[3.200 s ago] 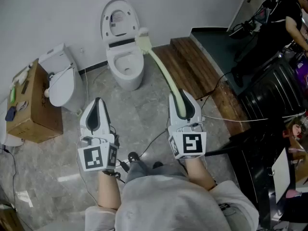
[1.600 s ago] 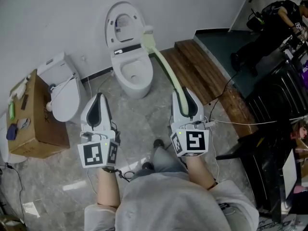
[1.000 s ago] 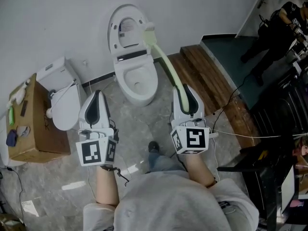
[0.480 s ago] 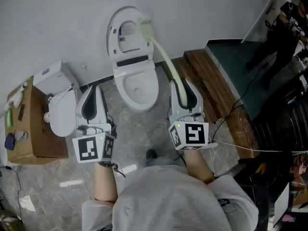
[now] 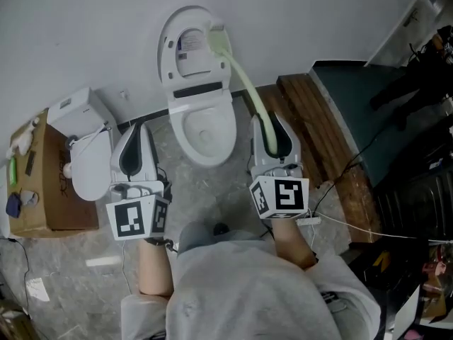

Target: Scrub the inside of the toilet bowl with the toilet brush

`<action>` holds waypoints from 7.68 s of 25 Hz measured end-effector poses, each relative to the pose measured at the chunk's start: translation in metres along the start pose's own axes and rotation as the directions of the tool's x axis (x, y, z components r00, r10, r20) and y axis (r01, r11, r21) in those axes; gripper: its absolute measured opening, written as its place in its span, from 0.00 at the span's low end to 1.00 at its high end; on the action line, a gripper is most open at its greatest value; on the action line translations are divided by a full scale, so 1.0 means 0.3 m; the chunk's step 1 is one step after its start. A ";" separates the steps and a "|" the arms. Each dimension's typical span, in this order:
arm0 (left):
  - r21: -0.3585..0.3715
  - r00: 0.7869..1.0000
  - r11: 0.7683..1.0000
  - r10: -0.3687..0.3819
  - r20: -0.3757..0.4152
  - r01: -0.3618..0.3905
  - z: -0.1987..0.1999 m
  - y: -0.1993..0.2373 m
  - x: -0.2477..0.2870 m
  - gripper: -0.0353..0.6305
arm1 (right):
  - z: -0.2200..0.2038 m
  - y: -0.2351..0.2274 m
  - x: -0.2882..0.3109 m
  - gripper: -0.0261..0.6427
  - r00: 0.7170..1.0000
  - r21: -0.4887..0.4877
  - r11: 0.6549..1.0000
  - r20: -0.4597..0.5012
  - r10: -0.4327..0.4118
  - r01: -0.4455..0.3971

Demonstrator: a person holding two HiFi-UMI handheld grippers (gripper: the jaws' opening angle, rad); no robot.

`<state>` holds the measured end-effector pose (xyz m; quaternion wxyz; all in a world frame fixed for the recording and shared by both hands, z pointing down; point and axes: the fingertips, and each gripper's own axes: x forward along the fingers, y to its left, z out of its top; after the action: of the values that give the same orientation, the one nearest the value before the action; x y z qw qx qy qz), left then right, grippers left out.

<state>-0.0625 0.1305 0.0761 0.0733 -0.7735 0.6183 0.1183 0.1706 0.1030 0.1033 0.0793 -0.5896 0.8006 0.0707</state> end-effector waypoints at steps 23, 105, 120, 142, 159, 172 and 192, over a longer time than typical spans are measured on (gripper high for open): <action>-0.027 0.998 0.998 -0.063 0.014 0.063 -0.110 0.308 0.461 0.06 | -0.111 0.054 0.510 0.20 0.999 -0.011 0.999 -0.017 -0.040 0.039; -0.152 0.909 0.969 -0.235 -0.344 0.193 -1.338 0.446 0.781 0.06 | -2.131 0.153 0.658 0.20 0.440 0.059 0.988 -0.890 0.118 -0.144; -0.151 0.914 0.983 -0.154 -0.376 0.103 -1.421 0.467 0.730 0.06 | -2.275 0.229 0.686 0.20 0.365 0.016 0.897 -0.910 0.196 -0.442; -0.108 0.902 0.990 -0.126 -0.413 0.088 -1.422 0.456 0.713 0.06 | -2.319 0.004 0.776 0.19 0.361 -0.040 0.999 -0.932 -0.030 -0.019; -0.140 0.880 0.969 -0.246 -0.408 0.206 -1.394 0.362 0.698 0.06 | -2.230 -0.198 0.573 0.19 0.334 -0.125 0.964 -0.921 -0.200 0.233; -0.157 0.866 0.946 -0.322 -0.383 0.283 -1.335 0.322 0.641 0.06 | -2.164 -0.189 0.372 0.19 0.296 -0.146 0.944 -0.925 -0.236 0.296; -0.192 0.848 0.923 -0.384 -0.365 0.334 -1.289 0.317 0.574 0.06 | -2.101 -0.113 0.154 0.19 0.234 -0.150 0.955 -0.949 -0.211 0.254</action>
<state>-0.0837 -0.1530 0.4039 -0.0795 -0.8861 0.4561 -0.0192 0.1619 -0.0804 0.7089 -0.3976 -0.6227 0.5904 -0.3249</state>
